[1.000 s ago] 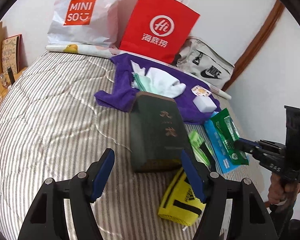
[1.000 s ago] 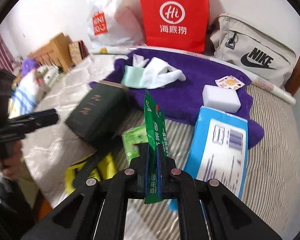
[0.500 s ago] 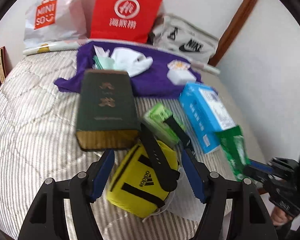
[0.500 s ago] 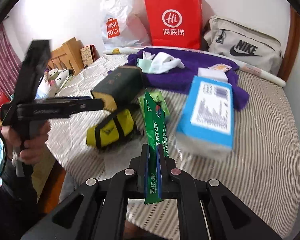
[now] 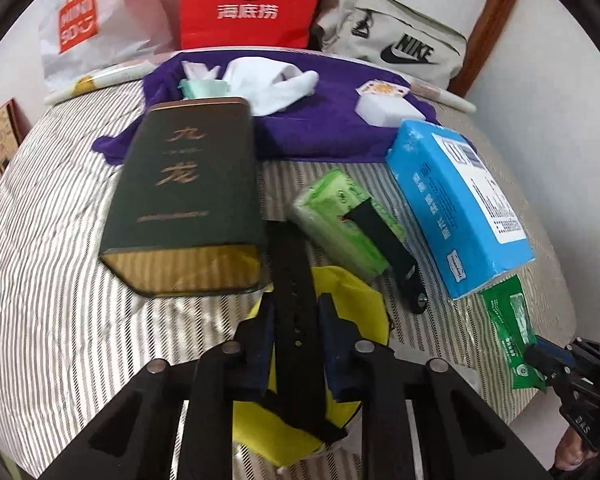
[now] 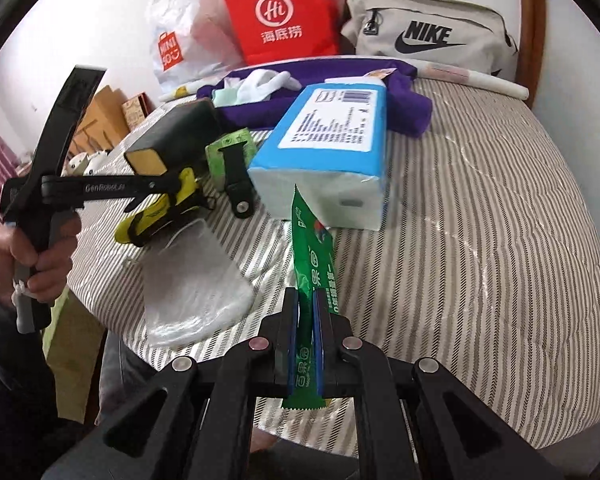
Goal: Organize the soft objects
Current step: 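Grasp the black watch strap with the left tool while the right tool holds the packet, then carry the strap with the left tool while the right tool carries the packet to the towel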
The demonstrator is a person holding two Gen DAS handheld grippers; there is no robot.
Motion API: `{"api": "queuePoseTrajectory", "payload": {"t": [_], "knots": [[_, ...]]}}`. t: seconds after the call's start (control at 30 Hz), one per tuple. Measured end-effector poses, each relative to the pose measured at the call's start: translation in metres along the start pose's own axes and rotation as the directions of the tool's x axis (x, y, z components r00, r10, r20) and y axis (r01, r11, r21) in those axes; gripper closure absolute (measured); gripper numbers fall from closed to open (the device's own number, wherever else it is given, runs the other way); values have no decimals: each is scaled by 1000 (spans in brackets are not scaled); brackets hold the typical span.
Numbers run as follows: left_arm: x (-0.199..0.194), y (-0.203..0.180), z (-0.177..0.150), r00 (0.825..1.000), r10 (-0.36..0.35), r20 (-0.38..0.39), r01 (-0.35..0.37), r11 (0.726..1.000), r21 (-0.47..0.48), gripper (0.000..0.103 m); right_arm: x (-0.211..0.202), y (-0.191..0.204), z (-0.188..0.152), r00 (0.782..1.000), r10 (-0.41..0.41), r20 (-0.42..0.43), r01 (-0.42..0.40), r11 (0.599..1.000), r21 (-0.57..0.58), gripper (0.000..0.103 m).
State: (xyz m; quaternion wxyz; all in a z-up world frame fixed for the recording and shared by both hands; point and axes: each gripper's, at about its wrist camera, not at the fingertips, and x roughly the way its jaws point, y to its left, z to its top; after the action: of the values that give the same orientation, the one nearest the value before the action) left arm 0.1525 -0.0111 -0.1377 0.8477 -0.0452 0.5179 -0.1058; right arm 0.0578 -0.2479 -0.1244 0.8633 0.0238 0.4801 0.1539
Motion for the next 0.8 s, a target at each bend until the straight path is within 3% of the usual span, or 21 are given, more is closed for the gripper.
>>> {"api": "queuePoseTrajectory", "payload": {"t": [0.2,0.43,0.53,0.73,0.8], "knots": [[-17,6,-12,1000,-28,14,28,999,17,84,5,-2,2,1000,-14,0,14,1000,-9,94],[1,6,-12,999,-16,-34,17,999,40,84,14,-4,6,998,-57,-19,57,998,-11,91],[5,5,-9,1000,3,-29,-2,998,59,79,24,-7,8,994,-100,-45,100,995,-8,91],[13,2,0,999,29,-32,-26,997,78,65,38,-11,10,994,-84,-65,85,996,19,91],[15,0,2,999,34,-22,-32,995,90,65,39,-10,11,994,-86,-63,87,996,18,90]]}}
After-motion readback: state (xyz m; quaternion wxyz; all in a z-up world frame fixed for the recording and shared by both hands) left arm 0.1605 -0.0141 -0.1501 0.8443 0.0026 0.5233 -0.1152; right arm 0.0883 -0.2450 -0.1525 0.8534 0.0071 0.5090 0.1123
